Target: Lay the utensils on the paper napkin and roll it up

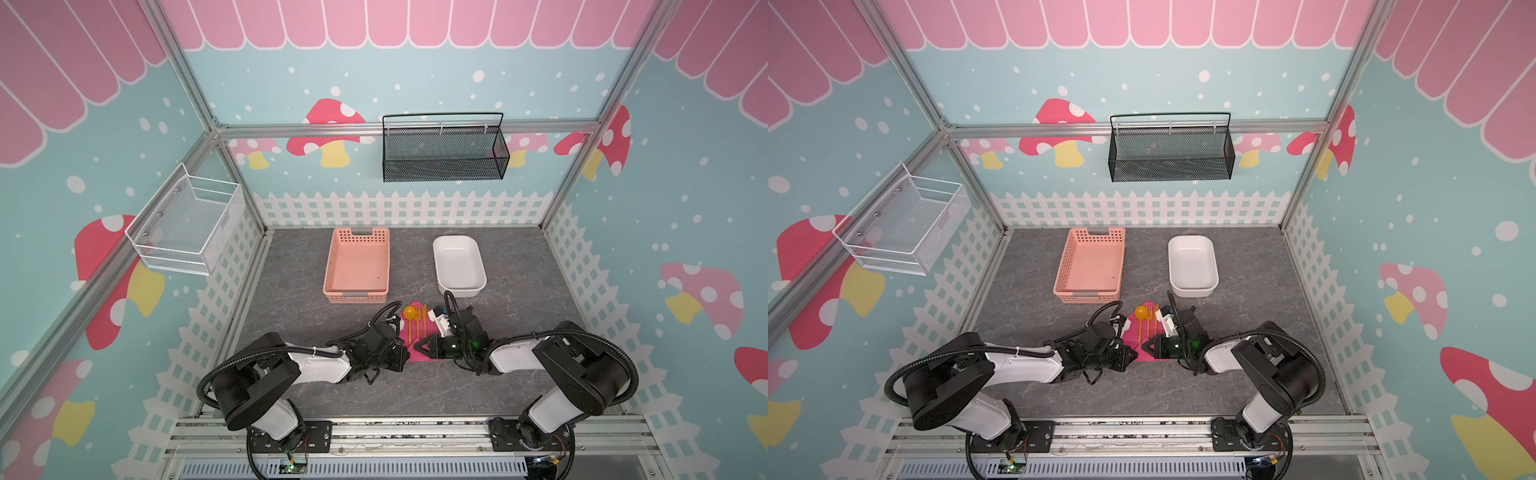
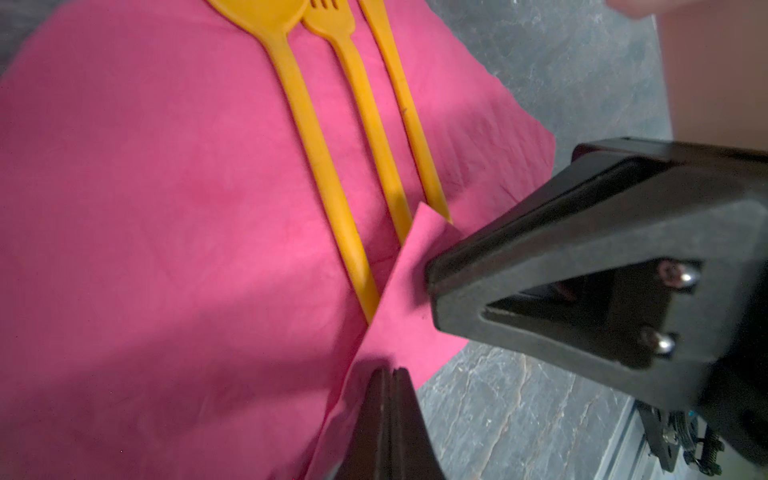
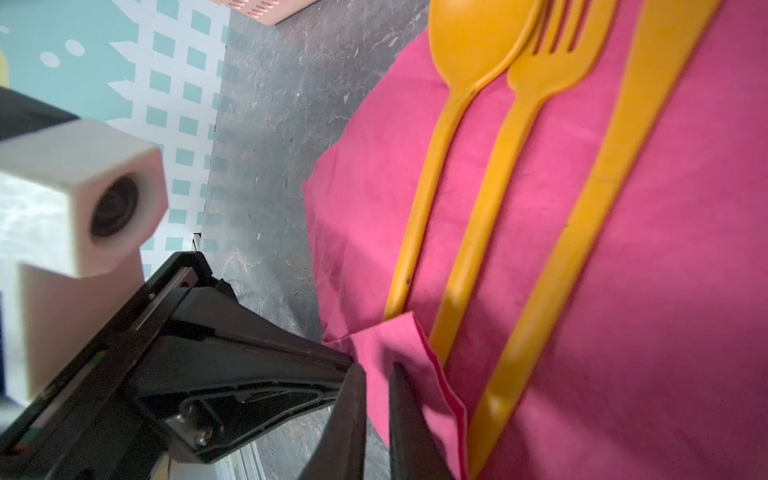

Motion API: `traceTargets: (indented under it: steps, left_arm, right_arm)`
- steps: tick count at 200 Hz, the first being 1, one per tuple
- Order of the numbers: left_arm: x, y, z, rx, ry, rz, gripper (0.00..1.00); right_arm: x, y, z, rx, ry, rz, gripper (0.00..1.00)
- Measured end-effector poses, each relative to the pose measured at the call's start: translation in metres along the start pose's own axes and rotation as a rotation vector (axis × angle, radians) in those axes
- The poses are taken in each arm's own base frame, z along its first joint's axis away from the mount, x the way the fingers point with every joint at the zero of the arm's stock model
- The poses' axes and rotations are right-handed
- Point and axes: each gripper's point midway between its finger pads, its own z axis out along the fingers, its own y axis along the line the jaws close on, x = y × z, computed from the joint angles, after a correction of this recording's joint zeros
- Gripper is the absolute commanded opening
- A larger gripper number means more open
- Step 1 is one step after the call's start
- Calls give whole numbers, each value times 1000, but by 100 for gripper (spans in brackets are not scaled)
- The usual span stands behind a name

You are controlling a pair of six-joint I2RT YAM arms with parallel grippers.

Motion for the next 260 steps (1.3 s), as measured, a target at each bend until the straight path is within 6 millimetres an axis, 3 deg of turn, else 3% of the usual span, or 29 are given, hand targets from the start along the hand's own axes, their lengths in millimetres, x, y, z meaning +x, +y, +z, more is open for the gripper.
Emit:
traceTargets:
  steps: [132, 165, 206, 231, 260]
  left_arm:
    - [2, 5, 1, -23, 14, -11, 1]
    - [1, 6, 2, -27, 16, -15, 1]
    - [1, 6, 2, -28, 15, -23, 1]
    - [1, 6, 3, -28, 16, -27, 1]
    - [0, 6, 3, -27, 14, -30, 1]
  right_arm:
    - [-2, -2, 1, 2, 3, 21, 16]
    - [-12, 8, -12, 8, -42, 5, 18]
    - [-34, 21, -44, 32, -158, -15, 19]
    - [-23, 13, -53, 60, -155, 1, 18]
    - [6, -5, -53, 92, -79, 41, 17]
